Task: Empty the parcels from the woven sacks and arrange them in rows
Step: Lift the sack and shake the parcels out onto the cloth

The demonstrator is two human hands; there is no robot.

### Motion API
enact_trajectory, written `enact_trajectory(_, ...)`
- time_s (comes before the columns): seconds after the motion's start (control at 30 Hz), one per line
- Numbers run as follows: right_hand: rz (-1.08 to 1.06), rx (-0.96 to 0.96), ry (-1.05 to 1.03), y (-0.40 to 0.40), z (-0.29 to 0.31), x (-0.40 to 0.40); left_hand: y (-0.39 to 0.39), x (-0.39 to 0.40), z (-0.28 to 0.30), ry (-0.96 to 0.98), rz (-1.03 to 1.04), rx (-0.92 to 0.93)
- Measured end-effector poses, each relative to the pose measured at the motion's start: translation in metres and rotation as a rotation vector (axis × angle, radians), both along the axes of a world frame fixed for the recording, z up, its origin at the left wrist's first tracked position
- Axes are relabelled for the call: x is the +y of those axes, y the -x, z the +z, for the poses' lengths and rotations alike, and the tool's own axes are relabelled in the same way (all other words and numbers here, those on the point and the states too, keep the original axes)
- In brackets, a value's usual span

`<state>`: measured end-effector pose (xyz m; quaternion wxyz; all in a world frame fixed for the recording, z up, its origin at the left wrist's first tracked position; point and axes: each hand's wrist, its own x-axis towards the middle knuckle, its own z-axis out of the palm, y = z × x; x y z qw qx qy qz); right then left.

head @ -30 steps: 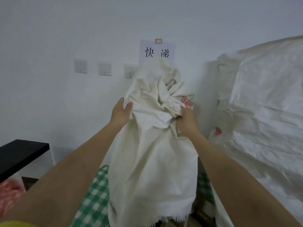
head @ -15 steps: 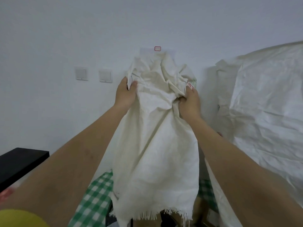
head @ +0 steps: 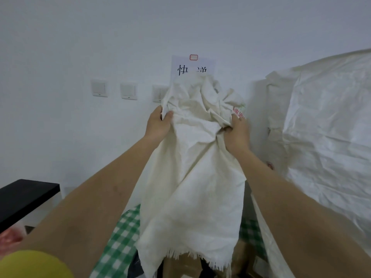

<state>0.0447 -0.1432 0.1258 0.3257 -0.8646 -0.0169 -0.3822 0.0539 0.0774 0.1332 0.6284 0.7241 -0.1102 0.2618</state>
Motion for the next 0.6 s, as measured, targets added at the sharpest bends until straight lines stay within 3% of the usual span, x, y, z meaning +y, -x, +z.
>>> enact_trajectory(0.2, -0.018, 0.021, 0.005, -0.004, -0.004, 0.003, 0.003, -0.007, -0.008, 0.209, -0.029, 0.001)
enact_trajectory(0.27, -0.051, -0.068, -0.039, -0.005, -0.004, 0.002, 0.005, -0.011, -0.007, 0.297, -0.054, -0.037)
enact_trajectory(0.4, -0.032, 0.008, -0.065, -0.003, -0.002, 0.006, 0.001, -0.01, 0.003, 0.269, -0.062, -0.028)
enact_trajectory(0.53, -0.068, -0.12, -0.122, 0.001, 0.002, 0.001, 0.004, -0.01, 0.009, 0.275, -0.118, -0.041)
enact_trajectory(0.6, -0.041, -0.072, -0.105, 0.004, 0.003, -0.001, 0.006, -0.008, 0.008, 0.272, -0.125, -0.051)
